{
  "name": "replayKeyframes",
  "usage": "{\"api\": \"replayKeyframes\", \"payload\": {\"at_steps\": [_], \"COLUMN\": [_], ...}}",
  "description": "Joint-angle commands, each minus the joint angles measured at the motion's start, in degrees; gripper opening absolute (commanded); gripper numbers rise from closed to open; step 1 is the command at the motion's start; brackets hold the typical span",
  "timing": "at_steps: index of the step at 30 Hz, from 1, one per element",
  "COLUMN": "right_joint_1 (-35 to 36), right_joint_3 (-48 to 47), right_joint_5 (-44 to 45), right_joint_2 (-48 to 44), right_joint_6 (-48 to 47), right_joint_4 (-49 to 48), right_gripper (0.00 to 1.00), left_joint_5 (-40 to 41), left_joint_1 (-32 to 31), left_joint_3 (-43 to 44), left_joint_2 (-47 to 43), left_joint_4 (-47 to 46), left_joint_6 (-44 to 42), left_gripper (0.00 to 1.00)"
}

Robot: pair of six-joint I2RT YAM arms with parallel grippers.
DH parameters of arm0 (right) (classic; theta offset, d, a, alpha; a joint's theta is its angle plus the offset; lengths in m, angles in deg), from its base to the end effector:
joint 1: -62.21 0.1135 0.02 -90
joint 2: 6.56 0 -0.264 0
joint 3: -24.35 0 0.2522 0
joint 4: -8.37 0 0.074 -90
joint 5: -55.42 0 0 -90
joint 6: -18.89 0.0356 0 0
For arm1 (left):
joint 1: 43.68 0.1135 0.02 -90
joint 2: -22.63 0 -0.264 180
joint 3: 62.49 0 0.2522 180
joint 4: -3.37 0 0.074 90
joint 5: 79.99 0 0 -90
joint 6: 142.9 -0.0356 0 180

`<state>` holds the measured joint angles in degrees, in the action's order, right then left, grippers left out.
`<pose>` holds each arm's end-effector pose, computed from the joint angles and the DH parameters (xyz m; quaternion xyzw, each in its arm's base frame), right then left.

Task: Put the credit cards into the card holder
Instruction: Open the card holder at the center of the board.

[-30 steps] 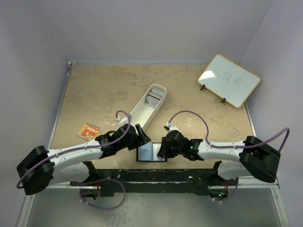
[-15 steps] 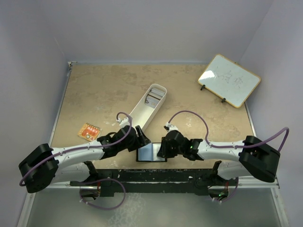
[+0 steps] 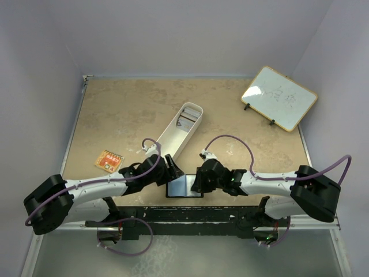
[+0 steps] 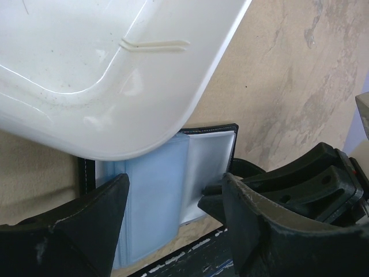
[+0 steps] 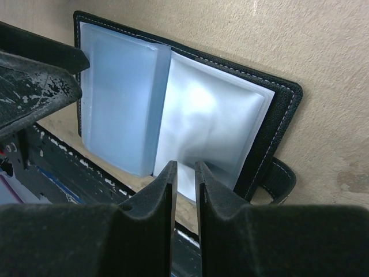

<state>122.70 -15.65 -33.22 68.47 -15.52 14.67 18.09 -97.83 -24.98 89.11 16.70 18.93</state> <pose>0.1193 0.2090 0.1514 -0.0341 0.9105 0.3439 0.2273 0.1306 -0.1722 0.1599 -0.1684 0.8971 -0.3301 0.2406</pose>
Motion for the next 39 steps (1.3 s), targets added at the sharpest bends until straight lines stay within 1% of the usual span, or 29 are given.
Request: {"api": "replayKeyframes", "payload": {"at_steps": [1,9,18,23,28,35,39], "right_joint_1": [0.4,0.4,0.4,0.4,0.4,0.4,0.4], "right_joint_3": [-0.1,0.5,0.5,0.0,-0.9,-4.0,-4.5], "right_joint_5": [0.5,0.7,1.3,0.9,3.3,8.7,7.8], "right_joint_2": [1.1,1.0,0.4,-0.4,-5.0,-13.8,-17.9], "right_joint_6": [0.4,0.3,-0.2,-1.3,-2.0,-4.7,-5.8], "right_joint_4": [1.0,0.7,0.7,1.4,6.4,18.5,20.2], "right_gripper": [0.21,0.21,0.21,0.22,0.26,0.35,0.38], "left_joint_5": [-1.1,-4.2,-4.7,-5.5,-5.8,-6.0,-6.9], "left_joint_1": [-0.2,-0.3,-0.3,-0.4,-0.5,-0.9,-1.0], "left_joint_3": [-0.9,-2.2,-1.4,-2.2,-1.8,-1.1,-0.5], "left_joint_2": [-0.3,-0.9,-4.2,-3.5,-1.9,0.3,1.8], "left_joint_4": [-5.1,-11.5,-12.6,-15.3,-16.4,-17.7,-20.1], "left_joint_6": [1.9,4.5,5.9,6.9,7.2,7.3,8.3], "left_gripper": [0.63,0.63,0.63,0.63,0.63,0.63,0.63]}}
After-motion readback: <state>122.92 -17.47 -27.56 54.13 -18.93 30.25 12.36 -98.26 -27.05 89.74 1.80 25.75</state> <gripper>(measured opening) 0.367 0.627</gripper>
